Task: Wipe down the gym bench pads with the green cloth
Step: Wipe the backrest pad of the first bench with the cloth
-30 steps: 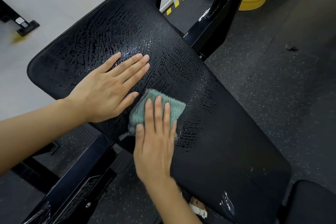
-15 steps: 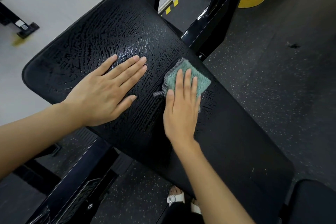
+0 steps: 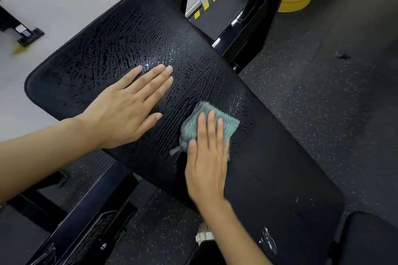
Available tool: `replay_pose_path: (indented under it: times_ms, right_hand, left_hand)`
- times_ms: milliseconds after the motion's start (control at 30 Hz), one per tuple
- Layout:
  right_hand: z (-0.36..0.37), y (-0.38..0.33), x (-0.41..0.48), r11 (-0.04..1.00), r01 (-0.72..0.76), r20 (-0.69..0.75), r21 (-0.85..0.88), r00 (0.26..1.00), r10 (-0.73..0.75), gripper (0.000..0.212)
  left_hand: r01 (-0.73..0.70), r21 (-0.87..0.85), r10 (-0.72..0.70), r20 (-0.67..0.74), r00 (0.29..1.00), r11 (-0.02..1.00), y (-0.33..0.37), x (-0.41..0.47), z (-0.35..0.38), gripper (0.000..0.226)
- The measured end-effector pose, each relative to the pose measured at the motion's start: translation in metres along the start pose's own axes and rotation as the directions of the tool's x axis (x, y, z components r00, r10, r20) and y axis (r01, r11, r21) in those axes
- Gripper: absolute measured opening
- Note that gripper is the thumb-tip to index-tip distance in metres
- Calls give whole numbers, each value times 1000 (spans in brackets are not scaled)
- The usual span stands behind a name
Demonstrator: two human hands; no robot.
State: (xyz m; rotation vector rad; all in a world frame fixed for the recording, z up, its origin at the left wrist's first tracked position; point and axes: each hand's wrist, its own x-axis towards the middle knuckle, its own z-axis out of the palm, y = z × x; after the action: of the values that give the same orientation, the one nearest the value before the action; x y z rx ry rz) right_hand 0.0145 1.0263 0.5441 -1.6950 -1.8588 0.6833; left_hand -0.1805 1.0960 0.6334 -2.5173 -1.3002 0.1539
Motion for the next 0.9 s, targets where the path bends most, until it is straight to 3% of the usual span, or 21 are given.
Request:
replay_pose_path:
  times_ms: [267,633,900]
  right_hand:
    - [-31,42,92,988,-149,-41,34,988,150,52]
    - [-10,57,-54,996,-82,26,-40,996,83,56]
    - [-20,64,-21,998,-64,51,-16,997,64,54]
  left_hand:
    - [-7,-10,7,0,1000,1000,5,5,1,70]
    - [-52,-8,52,12,999,999,19,27,7,70]
    - [-57,-12,57,10,998,998,30,40,10,70]
